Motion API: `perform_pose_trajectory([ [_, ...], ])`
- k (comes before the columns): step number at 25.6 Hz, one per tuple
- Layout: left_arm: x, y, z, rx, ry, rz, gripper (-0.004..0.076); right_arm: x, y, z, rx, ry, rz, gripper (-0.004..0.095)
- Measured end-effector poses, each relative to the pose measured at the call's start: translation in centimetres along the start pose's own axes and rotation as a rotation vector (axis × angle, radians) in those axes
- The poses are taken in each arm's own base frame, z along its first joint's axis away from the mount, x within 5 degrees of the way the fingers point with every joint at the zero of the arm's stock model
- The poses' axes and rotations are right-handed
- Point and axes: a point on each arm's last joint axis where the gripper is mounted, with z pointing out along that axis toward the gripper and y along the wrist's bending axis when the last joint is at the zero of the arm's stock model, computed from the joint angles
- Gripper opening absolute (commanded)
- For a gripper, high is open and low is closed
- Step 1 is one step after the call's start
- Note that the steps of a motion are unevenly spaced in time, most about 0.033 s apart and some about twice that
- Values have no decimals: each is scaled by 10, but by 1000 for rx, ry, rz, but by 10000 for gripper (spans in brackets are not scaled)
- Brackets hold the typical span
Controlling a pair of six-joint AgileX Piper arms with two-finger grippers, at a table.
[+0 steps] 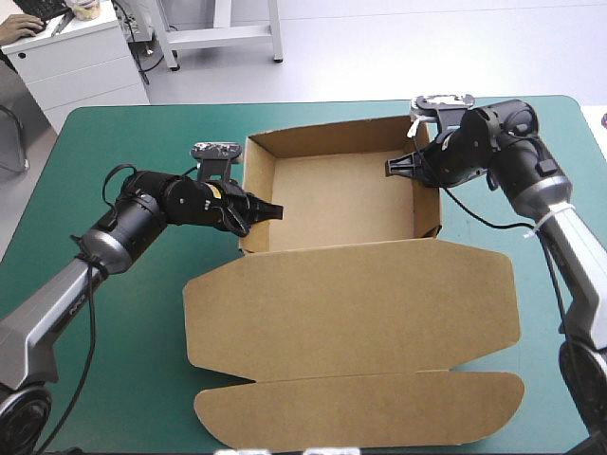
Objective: Fold the box
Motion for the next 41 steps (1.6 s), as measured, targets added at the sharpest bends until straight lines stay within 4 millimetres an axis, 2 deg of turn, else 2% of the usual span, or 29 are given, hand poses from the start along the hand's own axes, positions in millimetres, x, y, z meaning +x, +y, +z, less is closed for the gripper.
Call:
perform_pose_trajectory([
  [6,10,9,27,-52,142,-20,-10,4,1,33,-14,118,19,-14],
  [13,15,19,33,-180,231,6,-10,9,9,75,-54,228,42,-14],
  [20,17,22,44,-195,259,3,-8,10,11,87,-46,245,33,-14],
  [22,19,23,47,-199,283,1,36,13,11,94,-41,280,34,-14],
  [24,21,23,48,-202,303,8,140,16,11,101,-37,323,34,8],
  [25,21,24,48,-203,308,18,225,18,11,104,-40,337,33,66],
  [26,22,23,48,-202,314,35,274,19,11,109,-44,353,22,131],
  [27,22,23,48,-201,316,41,356,19,11,110,-47,356,17,255],
  [30,22,22,48,-195,310,59,424,19,13,111,-63,359,-2,473],
  [33,22,22,48,-195,310,60,437,20,14,111,-65,360,-10,649],
  [35,22,22,48,-196,313,60,437,20,14,111,-64,362,-10,690],
  [41,21,22,48,-195,307,60,438,20,14,112,-63,367,-11,687],
])
